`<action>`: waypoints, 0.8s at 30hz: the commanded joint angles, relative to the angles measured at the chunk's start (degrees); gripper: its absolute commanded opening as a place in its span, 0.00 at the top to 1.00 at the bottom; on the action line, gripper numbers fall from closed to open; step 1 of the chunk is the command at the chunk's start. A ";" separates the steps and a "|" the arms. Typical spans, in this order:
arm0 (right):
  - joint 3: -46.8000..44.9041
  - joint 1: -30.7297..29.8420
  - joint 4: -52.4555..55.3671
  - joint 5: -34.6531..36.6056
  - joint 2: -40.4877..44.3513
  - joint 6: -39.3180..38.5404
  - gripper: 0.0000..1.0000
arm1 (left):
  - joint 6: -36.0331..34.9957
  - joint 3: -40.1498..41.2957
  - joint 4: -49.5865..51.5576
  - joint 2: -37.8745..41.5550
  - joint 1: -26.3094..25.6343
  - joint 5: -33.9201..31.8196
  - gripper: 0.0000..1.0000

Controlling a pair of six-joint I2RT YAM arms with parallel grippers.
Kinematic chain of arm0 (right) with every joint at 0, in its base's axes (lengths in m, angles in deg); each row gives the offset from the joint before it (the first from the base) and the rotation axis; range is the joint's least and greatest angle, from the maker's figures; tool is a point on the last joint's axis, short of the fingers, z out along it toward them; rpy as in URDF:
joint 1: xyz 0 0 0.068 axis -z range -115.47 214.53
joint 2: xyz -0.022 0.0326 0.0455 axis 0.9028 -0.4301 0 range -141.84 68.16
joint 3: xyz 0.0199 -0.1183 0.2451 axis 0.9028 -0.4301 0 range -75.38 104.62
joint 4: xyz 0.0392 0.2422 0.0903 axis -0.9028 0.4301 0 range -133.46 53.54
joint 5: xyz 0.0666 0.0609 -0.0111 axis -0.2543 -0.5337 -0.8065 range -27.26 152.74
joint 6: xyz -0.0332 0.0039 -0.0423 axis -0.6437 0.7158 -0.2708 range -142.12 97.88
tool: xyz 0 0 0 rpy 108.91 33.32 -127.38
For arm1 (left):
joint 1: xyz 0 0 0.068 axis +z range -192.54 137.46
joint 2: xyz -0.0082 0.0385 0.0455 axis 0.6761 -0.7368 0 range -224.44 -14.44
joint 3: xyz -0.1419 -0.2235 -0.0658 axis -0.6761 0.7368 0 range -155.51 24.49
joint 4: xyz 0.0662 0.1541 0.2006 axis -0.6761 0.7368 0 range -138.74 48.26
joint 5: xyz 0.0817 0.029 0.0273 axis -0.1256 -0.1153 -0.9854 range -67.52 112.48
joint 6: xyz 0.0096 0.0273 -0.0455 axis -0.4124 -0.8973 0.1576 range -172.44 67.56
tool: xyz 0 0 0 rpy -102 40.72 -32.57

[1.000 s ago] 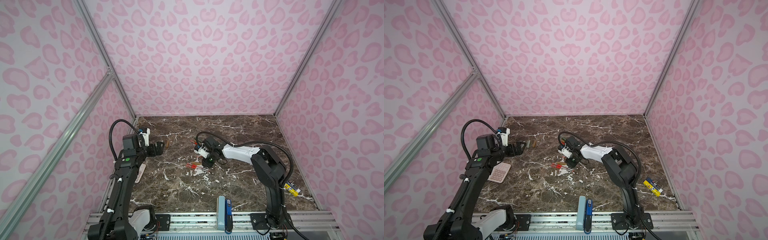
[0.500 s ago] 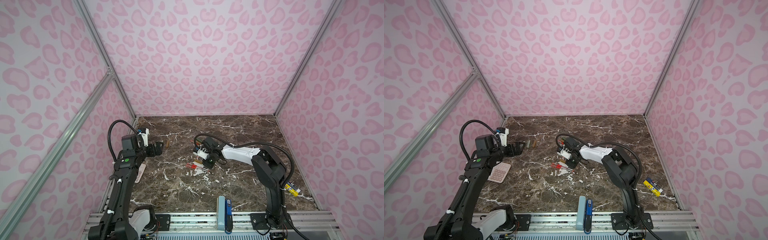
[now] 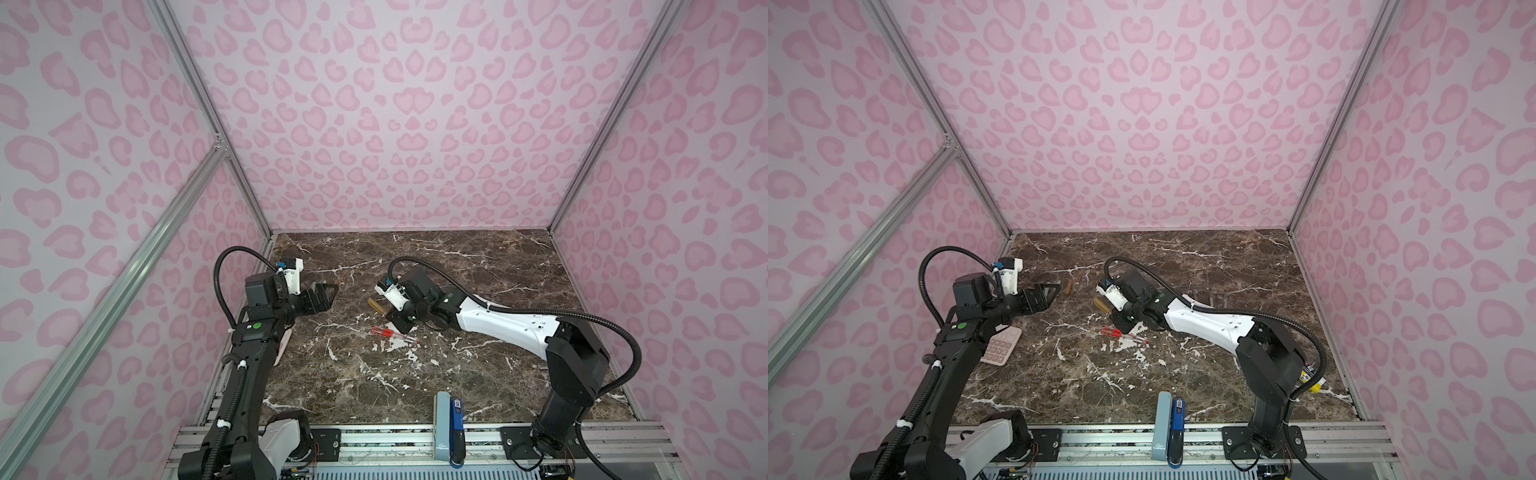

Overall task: Remove pen caps from pens
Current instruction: Pick up the pen from the center of the table, then open the pen cap on the pen.

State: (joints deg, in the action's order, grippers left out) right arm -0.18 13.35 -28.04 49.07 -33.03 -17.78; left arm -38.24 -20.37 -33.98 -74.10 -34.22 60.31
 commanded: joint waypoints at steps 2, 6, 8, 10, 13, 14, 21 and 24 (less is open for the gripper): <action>-1.61 -2.93 -14.66 4.14 0.09 13.99 0.96 | 5.48 0.69 -6.43 0.18 -0.70 8.04 0.03; -0.29 -7.06 -19.94 6.60 -1.91 14.65 0.96 | 5.50 1.83 -7.58 -0.10 -2.09 7.19 0.06; 2.14 -7.82 -18.73 6.73 -3.27 14.76 0.96 | 6.41 1.26 -6.90 -0.38 -2.46 7.12 0.09; 3.39 -8.38 -18.60 7.03 -3.88 14.63 0.96 | 6.67 1.55 -7.43 -0.46 -3.15 7.26 0.11; 3.37 -8.81 -20.97 7.51 -4.34 14.42 0.96 | 6.82 3.21 -9.38 -0.66 -3.89 7.48 0.18; 3.57 -8.83 -21.09 7.76 -4.66 14.85 0.96 | 7.21 3.07 -9.25 -0.79 -4.01 7.51 0.20; 4.09 -9.03 -21.74 7.20 -5.72 15.15 0.96 | 7.95 2.81 -10.25 -1.20 -4.27 8.51 0.45; 5.15 -9.07 -20.20 7.32 -5.81 14.74 0.96 | 8.30 1.80 -9.03 -1.34 -4.27 8.85 0.58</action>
State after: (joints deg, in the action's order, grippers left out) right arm 4.37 4.28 -47.78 55.87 -38.53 -3.07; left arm -30.66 -17.62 -41.54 -75.39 -38.53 67.76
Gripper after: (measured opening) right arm 0.105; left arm 0.441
